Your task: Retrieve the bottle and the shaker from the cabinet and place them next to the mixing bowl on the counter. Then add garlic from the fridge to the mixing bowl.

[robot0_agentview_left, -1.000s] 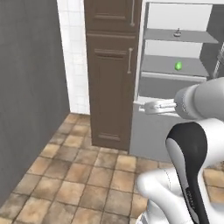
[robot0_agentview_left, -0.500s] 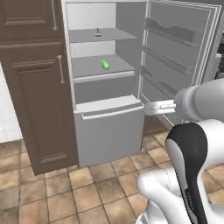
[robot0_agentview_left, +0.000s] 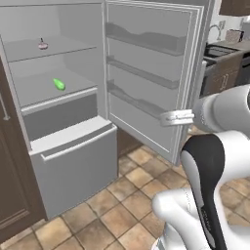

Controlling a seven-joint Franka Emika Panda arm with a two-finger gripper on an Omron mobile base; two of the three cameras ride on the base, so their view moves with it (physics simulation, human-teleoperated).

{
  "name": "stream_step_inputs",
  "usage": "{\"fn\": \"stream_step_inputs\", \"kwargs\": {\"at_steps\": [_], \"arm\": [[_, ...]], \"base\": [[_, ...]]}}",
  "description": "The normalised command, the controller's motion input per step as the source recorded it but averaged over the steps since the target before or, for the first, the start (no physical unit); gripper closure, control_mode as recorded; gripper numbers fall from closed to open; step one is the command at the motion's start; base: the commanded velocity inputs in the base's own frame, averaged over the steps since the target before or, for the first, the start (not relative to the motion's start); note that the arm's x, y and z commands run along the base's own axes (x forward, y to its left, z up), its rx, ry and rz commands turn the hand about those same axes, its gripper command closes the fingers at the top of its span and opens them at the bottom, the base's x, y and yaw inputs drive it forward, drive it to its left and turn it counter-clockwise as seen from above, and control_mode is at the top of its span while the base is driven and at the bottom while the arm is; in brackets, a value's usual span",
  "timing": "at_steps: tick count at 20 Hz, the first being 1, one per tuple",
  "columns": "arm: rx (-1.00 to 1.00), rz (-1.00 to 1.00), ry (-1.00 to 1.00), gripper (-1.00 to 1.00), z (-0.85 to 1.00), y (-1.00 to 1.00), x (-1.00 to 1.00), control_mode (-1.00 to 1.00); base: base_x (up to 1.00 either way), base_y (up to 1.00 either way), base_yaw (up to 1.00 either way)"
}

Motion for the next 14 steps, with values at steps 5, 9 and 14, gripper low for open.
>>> {"fn": "stream_step_inputs", "kwargs": {"at_steps": [5, 9, 14], "arm": [[0.0, 0.0, 0.0, -1.0, 0.0, 0.0, 0.0, 1.0], [0.0, 0.0, 0.0, -1.0, 0.0, 0.0, 0.0, 1.0], [0.0, 0.0, 0.0, -1.0, 0.0, 0.0, 0.0, 1.0]], "base": [[0.3, 0.2, 0.0], [0.51, 0.59, 0.05], [0.9, 0.5, 0.11]]}}
